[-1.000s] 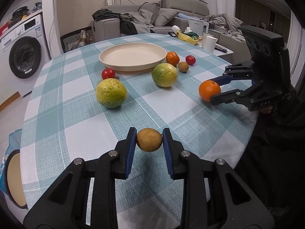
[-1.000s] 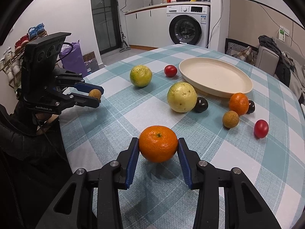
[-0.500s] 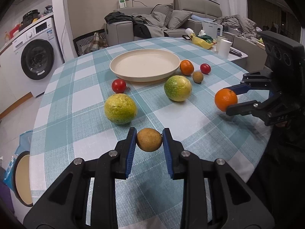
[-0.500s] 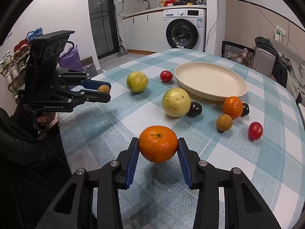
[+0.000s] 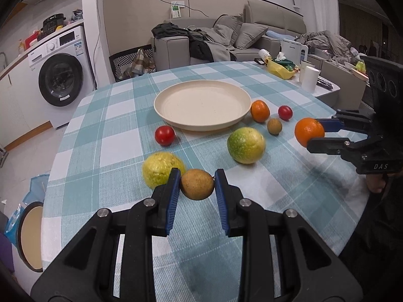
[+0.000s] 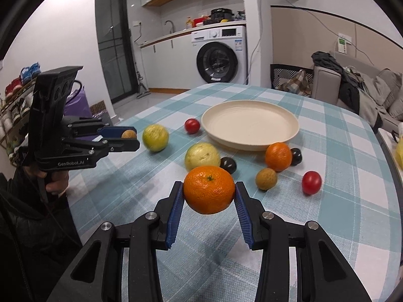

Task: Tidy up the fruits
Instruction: 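Carry the brown fruit and orange toward the cream plate with both grippers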

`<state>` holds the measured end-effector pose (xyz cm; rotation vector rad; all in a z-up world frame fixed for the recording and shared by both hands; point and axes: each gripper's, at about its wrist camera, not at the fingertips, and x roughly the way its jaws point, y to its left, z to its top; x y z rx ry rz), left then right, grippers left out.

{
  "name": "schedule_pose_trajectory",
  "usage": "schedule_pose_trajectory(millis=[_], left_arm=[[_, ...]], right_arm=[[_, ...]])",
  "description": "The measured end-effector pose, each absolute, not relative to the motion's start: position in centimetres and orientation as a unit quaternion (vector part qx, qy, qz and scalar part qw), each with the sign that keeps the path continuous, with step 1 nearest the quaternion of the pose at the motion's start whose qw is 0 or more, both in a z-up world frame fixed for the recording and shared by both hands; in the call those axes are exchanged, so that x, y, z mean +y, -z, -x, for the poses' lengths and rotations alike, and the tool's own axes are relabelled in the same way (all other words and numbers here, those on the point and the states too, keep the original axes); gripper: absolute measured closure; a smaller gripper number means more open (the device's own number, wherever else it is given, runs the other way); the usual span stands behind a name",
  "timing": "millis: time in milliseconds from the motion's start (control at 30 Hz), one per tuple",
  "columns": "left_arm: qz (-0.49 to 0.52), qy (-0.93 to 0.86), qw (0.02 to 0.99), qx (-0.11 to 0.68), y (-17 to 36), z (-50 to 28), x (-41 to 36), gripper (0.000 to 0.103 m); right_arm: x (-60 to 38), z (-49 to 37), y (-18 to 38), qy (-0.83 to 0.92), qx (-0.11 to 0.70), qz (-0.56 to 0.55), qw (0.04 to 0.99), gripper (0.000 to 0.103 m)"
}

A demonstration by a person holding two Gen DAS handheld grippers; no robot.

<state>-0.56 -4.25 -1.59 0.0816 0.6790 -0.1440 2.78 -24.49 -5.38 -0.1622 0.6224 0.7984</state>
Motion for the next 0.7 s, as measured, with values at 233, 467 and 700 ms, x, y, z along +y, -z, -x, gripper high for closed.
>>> schedule_pose_trajectory(millis=[233,467,700], left_arm=[[-0.030,0.051,0.945,0.321,0.9,-0.9,-4.5,0.078],[-0.005,0.028,0.951,0.308,0.1,-2.9,-4.1,0.078],[0.001,0.016,0.956,0.291,-0.8,-4.9,-4.4,0.078]], right_arm=[[-25.4,-3.7,4.7,-0.358,0.282,0.046,0.889,0.062],[-25.6,-4.7,4.1,-0.341,0.276,0.030,0.898,0.062],[-25.4,-6.0,3.5,-0.325,0.273,0.020,0.905,0.062]])
